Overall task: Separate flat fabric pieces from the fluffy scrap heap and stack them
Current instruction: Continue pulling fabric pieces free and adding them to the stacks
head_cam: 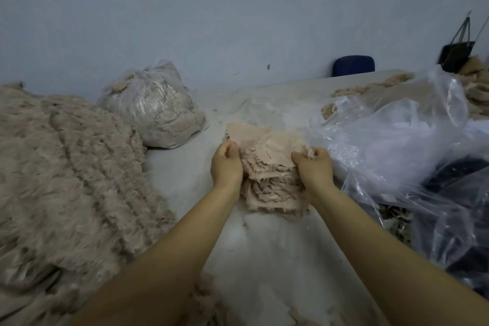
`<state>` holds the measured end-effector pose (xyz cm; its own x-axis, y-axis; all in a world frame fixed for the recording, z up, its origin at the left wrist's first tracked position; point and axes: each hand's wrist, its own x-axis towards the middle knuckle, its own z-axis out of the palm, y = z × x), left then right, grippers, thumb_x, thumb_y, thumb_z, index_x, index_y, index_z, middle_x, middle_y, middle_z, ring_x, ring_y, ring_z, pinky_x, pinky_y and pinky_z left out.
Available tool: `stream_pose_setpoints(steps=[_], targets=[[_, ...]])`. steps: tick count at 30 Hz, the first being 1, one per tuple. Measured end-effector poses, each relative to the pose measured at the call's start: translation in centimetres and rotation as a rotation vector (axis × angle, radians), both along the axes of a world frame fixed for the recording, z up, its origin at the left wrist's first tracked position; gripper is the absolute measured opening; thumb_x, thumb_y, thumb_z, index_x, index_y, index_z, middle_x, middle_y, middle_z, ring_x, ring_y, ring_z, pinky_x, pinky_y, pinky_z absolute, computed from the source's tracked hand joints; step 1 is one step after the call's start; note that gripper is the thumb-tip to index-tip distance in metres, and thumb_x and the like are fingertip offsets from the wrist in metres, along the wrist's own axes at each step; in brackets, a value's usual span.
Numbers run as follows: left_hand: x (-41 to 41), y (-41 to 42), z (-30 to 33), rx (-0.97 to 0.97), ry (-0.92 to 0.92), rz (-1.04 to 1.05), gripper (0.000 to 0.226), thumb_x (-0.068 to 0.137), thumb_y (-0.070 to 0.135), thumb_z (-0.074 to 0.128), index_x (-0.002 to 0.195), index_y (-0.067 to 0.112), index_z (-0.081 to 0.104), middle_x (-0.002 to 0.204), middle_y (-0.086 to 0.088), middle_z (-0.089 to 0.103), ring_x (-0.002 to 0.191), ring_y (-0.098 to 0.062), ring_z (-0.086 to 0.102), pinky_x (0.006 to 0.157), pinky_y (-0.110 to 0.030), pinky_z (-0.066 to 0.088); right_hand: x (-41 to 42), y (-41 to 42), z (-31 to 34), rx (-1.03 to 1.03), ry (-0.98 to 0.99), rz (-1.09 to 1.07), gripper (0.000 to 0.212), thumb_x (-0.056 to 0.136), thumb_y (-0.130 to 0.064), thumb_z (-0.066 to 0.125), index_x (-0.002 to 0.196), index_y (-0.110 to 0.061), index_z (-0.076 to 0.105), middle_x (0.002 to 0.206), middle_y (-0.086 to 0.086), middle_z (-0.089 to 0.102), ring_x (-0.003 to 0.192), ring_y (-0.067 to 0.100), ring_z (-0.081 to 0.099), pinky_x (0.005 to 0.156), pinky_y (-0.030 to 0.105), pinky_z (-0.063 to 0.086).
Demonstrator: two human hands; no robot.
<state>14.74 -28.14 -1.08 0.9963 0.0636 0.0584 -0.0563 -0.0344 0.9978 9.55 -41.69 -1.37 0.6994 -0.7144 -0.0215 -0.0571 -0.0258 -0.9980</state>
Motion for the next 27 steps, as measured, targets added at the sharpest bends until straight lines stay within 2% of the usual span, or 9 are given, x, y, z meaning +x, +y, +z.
stream_pose_setpoints(steps=[5,10,13,14,16,18,22,25,27], targets=[[2.5,1.4,0.1,0.19,-0.111,-0.138,0.026,0.097,0.006,0.045,0.111,0.01,0.065,0.115,-0.009,0.066,0.088,-0.017,0.062,0.09,-0.034,0.052,-0.5,0.0,-1.4,-0.042,-0.042,-0.048,0.023,0.087,-0.012,0.063,0.107,-0.009,0.052,0.089,0.005,0.06,0.08,0.02,0.056,0.075,0.031,0.044],[3.1,1.3,0.0,0.217,-0.12,-0.153,0.015,0.094,0.011,0.052,0.098,0.013,0.066,0.108,-0.01,0.068,0.094,-0.024,0.065,0.093,-0.039,0.051,0.2,0.4,-1.3,-0.062,-0.043,-0.163,0.017,0.088,-0.013,0.06,0.097,-0.014,0.045,0.079,-0.001,0.054,0.076,0.02,0.053,0.073,0.032,0.044],[2.6,1.6,-0.4,0.33,-0.273,-0.171,0.016,0.092,0.032,0.058,0.098,0.02,0.066,0.104,0.0,0.064,0.098,-0.016,0.06,0.086,-0.018,0.047,0.7,1.2,-0.6,-0.107,-0.062,-0.164,0.019,0.089,-0.014,0.057,0.099,-0.013,0.041,0.092,0.007,0.055,0.087,0.026,0.054,0.079,0.036,0.045],[2.4,1.7,-0.7,0.4,-0.335,-0.182,0.024,0.089,0.037,0.061,0.104,0.019,0.067,0.108,0.001,0.06,0.099,-0.012,0.056,0.086,-0.013,0.043,0.8,1.5,-0.4,-0.188,-0.04,-0.156,0.023,0.089,-0.016,0.058,0.104,-0.011,0.041,0.104,0.012,0.054,0.095,0.029,0.053,0.085,0.038,0.044],[2.1,1.6,-1.4,0.507,-0.386,-0.232,0.033,0.084,0.033,0.069,0.112,0.016,0.066,0.115,-0.001,0.055,0.105,-0.013,0.052,0.094,-0.019,0.041,0.6,2.1,-0.5,-0.443,0.101,-0.132,0.038,0.09,-0.027,0.059,0.119,-0.009,0.043,0.126,0.016,0.044,0.116,0.033,0.043,0.098,0.043,0.037],[2.0,1.5,-2.1,0.535,-0.393,-0.243,0.029,0.084,0.023,0.07,0.111,0.011,0.068,0.116,-0.005,0.055,0.106,-0.017,0.054,0.092,-0.016,0.04,0.1,2.7,-0.8,-0.716,0.202,-0.118,0.039,0.092,-0.037,0.055,0.122,-0.013,0.048,0.134,0.014,0.036,0.125,0.033,0.032,0.105,0.045,0.026],[2.2,1.9,-2.3,0.486,-0.422,-0.177,0.02,0.088,0.015,0.065,0.105,0.006,0.07,0.11,-0.008,0.06,0.091,-0.009,0.054,0.074,0.005,0.033,-0.2,2.5,-0.2,-0.97,0.133,-0.14,0.018,0.092,-0.032,0.056,0.101,-0.017,0.062,0.116,0.007,0.05,0.112,0.028,0.039,0.094,0.038,0.025],[2.0,2.1,-1.9,0.476,-0.456,-0.164,0.017,0.088,0.012,0.063,0.102,0.006,0.071,0.106,-0.008,0.063,0.088,-0.006,0.052,0.071,0.006,0.033,0.2,2.0,1.3,-0.856,0.044,-0.016,0.012,0.094,-0.027,0.056,0.096,-0.018,0.063,0.099,0.001,0.063,0.101,0.025,0.052,0.092,0.038,0.034],[1.8,2.3,-1.5,0.452,-0.451,-0.177,0.015,0.087,0.009,0.065,0.1,0.005,0.071,0.104,-0.007,0.062,0.087,-0.008,0.054,0.071,0.004,0.035,0.3,1.9,1.6,-0.907,0.083,-0.041,0.017,0.096,-0.029,0.052,0.105,-0.021,0.064,0.105,0.002,0.064,0.106,0.025,0.051,0.094,0.038,0.03]])
